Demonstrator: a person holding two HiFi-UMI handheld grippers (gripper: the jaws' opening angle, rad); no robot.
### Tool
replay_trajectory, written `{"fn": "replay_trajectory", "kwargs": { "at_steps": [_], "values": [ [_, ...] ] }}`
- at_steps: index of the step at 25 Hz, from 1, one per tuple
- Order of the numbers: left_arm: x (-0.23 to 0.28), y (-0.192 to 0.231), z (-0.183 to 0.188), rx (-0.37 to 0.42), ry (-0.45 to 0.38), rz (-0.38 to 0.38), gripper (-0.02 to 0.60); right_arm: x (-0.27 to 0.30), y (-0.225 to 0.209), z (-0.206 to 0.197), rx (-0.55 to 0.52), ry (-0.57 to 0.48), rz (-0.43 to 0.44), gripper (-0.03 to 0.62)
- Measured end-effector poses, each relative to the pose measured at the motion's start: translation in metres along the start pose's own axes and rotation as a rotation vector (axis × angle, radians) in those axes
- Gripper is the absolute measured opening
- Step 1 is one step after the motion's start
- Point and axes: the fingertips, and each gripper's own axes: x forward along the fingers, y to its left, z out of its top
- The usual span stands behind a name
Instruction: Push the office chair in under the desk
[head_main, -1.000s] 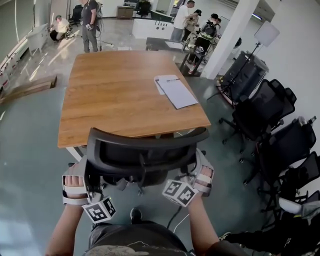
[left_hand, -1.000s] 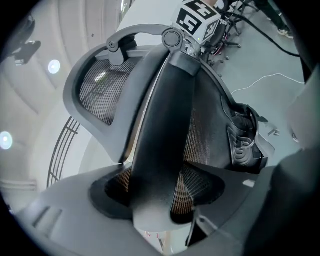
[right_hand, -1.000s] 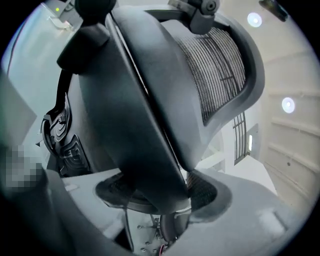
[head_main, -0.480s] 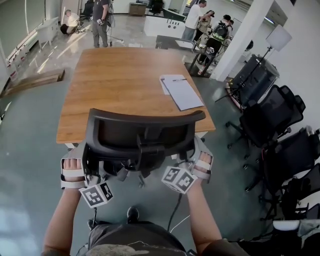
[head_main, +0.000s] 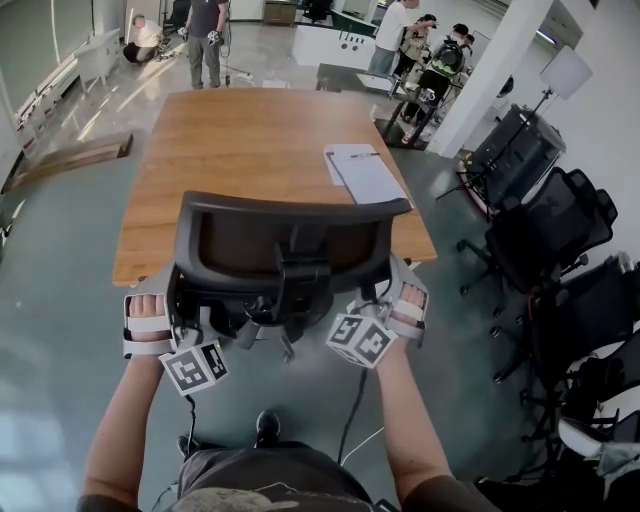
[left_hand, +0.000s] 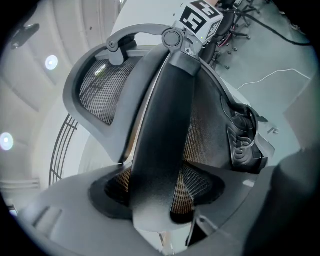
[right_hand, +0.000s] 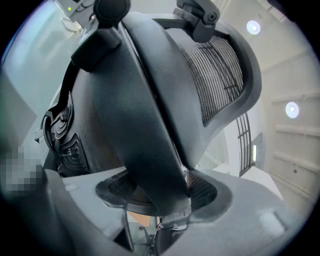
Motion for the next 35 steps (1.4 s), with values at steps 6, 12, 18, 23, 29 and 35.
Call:
{"fn": "replay_trajectory", "kwargs": {
  "at_steps": [6, 12, 18, 23, 29, 35],
  "values": [
    [0.009, 0.001, 0.002, -0.001, 0.003, 0.007, 0.324, 0.012, -0.002, 0.003, 0.010, -0.007, 0.000, 0.285],
    [0.023, 0.005, 0.001, 0.002, -0.002, 0.010, 0.324, 0.024, -0.002, 0.006, -0.001, -0.021, -0.010, 0.287],
    [0.023, 0.001, 0.002, 0.004, -0.014, 0.008, 0.325, 0.021, -0.001, 0.004, -0.003, -0.017, -0.013, 0.288],
    [0.024, 0.003, 0.002, 0.005, -0.016, 0.008, 0.325, 0.023, 0.001, 0.003, -0.005, -0.014, -0.011, 0.288],
    [0.023, 0.003, 0.001, 0.004, -0.017, 0.008, 0.325, 0.021, 0.000, 0.004, -0.006, -0.013, -0.003, 0.288],
    [0.024, -0.001, 0.001, 0.003, -0.022, -0.012, 0.325, 0.024, 0.004, 0.002, -0.029, -0.012, 0.023, 0.288]
  ]
}}
